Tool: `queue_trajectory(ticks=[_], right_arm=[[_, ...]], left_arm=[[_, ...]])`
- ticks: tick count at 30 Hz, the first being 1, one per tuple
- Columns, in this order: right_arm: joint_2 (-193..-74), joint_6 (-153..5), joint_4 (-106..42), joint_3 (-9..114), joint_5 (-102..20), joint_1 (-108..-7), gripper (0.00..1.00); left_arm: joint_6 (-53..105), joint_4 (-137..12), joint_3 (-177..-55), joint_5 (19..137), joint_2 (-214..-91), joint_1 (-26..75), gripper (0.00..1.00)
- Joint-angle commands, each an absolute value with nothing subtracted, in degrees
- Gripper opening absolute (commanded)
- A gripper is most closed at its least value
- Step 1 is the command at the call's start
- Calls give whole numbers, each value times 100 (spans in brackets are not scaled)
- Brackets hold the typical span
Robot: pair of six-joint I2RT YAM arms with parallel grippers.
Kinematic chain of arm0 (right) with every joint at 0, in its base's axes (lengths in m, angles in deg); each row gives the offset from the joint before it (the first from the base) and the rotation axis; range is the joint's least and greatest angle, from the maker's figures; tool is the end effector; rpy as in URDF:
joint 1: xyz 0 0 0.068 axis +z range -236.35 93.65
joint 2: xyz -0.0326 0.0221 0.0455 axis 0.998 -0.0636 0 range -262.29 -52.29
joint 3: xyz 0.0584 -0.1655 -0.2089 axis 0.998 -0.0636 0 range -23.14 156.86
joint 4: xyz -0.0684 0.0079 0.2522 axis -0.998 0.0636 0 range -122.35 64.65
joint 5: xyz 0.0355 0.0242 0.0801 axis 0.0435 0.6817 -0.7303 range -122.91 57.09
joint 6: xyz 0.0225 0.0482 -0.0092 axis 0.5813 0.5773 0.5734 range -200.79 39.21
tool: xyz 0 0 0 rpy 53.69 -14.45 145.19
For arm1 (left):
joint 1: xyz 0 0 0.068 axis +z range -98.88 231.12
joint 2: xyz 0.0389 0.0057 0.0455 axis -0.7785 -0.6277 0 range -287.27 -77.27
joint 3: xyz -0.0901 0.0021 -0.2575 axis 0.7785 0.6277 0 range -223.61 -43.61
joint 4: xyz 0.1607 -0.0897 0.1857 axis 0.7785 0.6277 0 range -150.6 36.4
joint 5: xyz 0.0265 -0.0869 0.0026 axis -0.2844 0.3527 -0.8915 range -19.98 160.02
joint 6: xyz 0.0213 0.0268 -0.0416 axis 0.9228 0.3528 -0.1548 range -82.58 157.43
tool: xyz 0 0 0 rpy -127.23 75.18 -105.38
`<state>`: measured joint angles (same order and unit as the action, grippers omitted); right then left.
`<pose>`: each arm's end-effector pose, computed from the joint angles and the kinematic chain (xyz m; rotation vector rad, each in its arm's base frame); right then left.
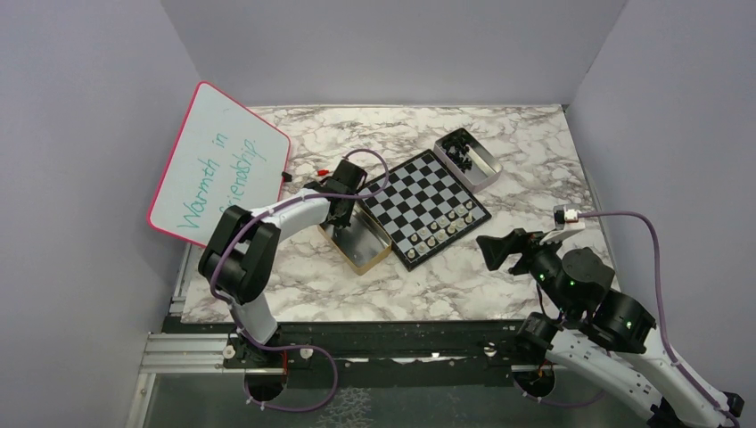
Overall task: Set up the chess pieces on the board
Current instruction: Pick up the chess piece from the storage box.
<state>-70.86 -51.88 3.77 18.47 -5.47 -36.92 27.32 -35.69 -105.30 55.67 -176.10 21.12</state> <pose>0.0609 0.0459 0.3247 0.0226 1.8067 0.5542 0.3013 -0.1639 0.1785 0.3688 2.5741 0.0855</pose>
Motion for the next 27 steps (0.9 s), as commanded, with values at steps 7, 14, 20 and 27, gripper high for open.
queue_trajectory(ticks=[7,14,20,27], right_arm=[[-7005,-5214,282,1828,-388,-3670,99],[-6978,-5199,258,1793,-391,-3669,99],[-6996,-5161,254,1770,-435,-3669,99],[-7033,-5143,162,1733,-479,-3669,99]], left_arm=[[2995,-3696,-10689,5951,-17750,2141,17],[3132,-3659,-10729,6161,-17796,2141,11],[3142,-3523,-10786,6349,-17670,2141,2],[2996,-3463,-10645,6619,-17170,2141,0]])
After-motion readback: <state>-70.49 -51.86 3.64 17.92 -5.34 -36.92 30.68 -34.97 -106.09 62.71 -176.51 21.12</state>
